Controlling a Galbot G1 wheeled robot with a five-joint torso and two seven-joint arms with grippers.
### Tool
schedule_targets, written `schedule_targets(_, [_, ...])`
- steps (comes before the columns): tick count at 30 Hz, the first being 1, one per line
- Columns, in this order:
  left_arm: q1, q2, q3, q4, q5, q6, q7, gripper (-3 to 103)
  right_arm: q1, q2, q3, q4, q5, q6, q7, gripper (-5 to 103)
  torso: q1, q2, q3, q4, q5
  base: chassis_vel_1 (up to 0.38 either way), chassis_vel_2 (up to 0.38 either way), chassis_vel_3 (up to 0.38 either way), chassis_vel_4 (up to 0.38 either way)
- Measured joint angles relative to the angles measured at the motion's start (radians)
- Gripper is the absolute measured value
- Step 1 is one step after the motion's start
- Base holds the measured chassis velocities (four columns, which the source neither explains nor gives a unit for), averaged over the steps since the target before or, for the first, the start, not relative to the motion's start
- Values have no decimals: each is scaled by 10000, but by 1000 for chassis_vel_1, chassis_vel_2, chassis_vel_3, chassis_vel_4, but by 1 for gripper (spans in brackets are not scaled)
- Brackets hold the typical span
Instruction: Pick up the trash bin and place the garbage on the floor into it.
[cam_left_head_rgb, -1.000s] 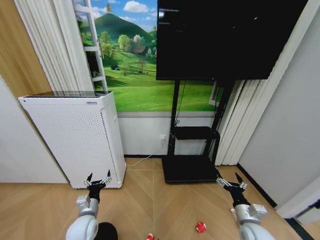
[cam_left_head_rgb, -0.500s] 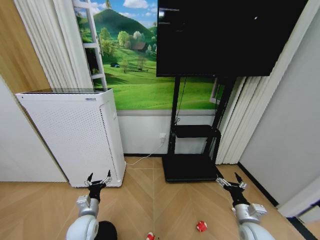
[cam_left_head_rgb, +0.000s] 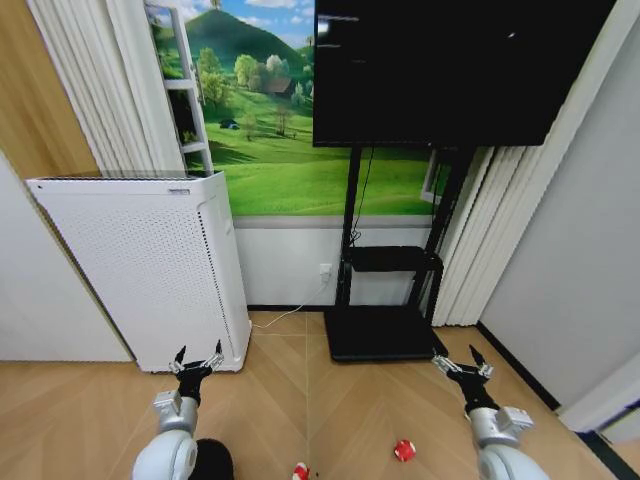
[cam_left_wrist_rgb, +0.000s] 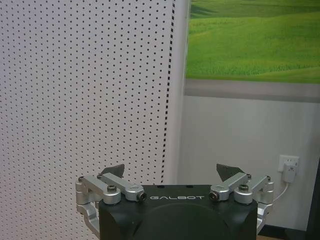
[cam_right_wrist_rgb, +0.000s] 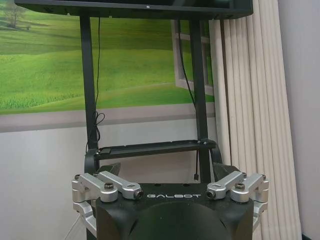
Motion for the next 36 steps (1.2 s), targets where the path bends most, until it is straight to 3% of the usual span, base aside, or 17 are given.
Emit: schedule_targets(36, [1, -29, 41, 70, 93, 3, 60, 100, 8, 35, -27, -66, -70, 55, -20, 100, -525, -1503, -978, 0, 0, 0, 0, 0, 0])
